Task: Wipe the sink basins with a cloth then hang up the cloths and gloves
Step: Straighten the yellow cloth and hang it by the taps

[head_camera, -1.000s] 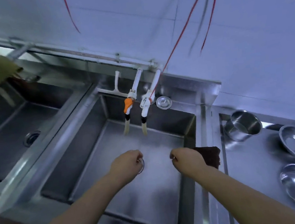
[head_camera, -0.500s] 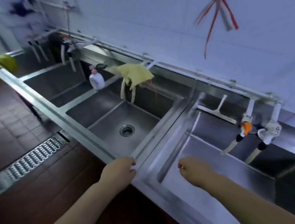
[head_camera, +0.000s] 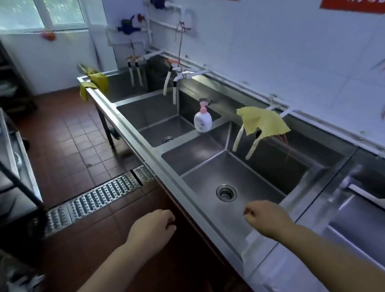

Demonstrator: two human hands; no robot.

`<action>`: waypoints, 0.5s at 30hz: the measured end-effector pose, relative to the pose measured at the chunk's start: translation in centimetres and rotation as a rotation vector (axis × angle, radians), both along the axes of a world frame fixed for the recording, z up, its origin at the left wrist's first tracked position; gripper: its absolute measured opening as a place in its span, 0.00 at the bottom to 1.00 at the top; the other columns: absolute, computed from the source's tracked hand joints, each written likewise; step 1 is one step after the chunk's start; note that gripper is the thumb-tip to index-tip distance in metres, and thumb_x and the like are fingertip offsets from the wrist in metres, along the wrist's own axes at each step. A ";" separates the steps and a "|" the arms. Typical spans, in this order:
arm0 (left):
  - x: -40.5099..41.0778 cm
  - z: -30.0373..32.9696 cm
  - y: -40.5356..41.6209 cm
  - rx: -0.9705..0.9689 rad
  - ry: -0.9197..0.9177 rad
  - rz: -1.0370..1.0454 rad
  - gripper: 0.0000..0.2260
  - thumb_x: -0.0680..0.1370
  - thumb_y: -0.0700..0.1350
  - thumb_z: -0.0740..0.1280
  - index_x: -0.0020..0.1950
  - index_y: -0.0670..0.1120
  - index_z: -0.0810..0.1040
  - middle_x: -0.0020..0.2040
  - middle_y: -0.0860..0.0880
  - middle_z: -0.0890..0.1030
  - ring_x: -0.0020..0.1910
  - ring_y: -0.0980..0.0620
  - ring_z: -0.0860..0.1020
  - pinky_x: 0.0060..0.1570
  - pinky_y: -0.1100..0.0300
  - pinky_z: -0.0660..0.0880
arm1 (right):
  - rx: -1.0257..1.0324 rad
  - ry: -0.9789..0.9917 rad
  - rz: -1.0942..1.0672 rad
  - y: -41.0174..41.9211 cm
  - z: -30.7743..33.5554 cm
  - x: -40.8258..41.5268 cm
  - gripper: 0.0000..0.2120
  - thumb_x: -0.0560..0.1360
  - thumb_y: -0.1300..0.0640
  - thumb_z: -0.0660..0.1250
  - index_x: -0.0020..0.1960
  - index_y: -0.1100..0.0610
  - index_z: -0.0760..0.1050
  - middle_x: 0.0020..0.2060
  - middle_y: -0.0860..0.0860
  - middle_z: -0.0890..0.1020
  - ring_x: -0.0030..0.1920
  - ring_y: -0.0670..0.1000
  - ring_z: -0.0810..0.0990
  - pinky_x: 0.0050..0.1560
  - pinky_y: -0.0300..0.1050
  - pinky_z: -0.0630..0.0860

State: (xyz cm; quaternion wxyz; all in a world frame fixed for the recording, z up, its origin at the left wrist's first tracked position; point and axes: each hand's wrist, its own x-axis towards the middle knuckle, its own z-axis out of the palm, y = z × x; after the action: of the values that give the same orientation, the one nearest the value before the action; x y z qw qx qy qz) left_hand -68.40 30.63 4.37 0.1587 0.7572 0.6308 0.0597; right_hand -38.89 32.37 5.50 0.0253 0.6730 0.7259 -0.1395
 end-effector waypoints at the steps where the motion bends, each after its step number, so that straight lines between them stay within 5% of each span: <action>1: -0.2 0.0 1.1 0.005 0.001 -0.009 0.12 0.77 0.54 0.61 0.60 0.56 0.74 0.59 0.56 0.77 0.59 0.54 0.75 0.52 0.59 0.72 | 0.009 0.003 -0.005 1.3 0.2 -0.1 0.10 0.77 0.52 0.58 0.51 0.52 0.78 0.47 0.51 0.81 0.46 0.52 0.78 0.46 0.46 0.76; 10: -0.4 0.9 15.0 0.013 -0.014 -0.102 0.12 0.78 0.51 0.59 0.59 0.54 0.74 0.58 0.54 0.78 0.57 0.52 0.76 0.52 0.58 0.73 | 0.076 0.111 -0.168 14.1 1.4 1.0 0.10 0.79 0.54 0.58 0.47 0.54 0.77 0.43 0.50 0.81 0.42 0.51 0.78 0.43 0.47 0.75; 15: -0.9 0.9 21.5 -0.009 -0.014 -0.150 0.13 0.78 0.51 0.58 0.60 0.54 0.74 0.58 0.53 0.78 0.56 0.51 0.77 0.52 0.58 0.72 | 0.142 0.162 -0.303 20.0 2.2 1.3 0.13 0.79 0.55 0.58 0.36 0.48 0.71 0.33 0.46 0.76 0.34 0.46 0.75 0.31 0.41 0.66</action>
State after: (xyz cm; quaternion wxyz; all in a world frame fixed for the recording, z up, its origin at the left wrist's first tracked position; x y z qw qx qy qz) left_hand -69.30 52.18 5.27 0.1703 0.8011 0.5716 0.0502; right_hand -37.56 52.40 7.68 -0.1021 0.7612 0.6240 -0.1437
